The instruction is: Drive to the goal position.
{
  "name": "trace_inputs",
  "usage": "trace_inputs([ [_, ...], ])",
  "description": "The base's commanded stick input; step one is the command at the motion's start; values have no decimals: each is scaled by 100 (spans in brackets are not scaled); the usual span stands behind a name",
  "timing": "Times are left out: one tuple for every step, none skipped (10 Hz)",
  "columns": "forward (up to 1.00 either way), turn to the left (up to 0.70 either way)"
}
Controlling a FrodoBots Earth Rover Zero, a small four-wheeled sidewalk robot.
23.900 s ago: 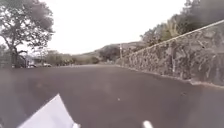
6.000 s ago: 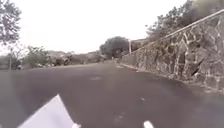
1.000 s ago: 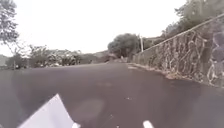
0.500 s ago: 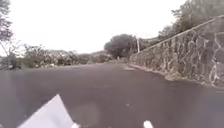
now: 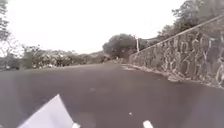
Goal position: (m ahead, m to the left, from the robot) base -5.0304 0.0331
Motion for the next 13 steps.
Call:
trace_inputs([
  [50,0],
  [50,0],
  [50,0],
  [50,0],
  [50,0],
  [50,0],
  [50,0],
  [50,0],
  [50,0],
  [50,0],
  [50,0],
  [50,0],
  [50,0],
])
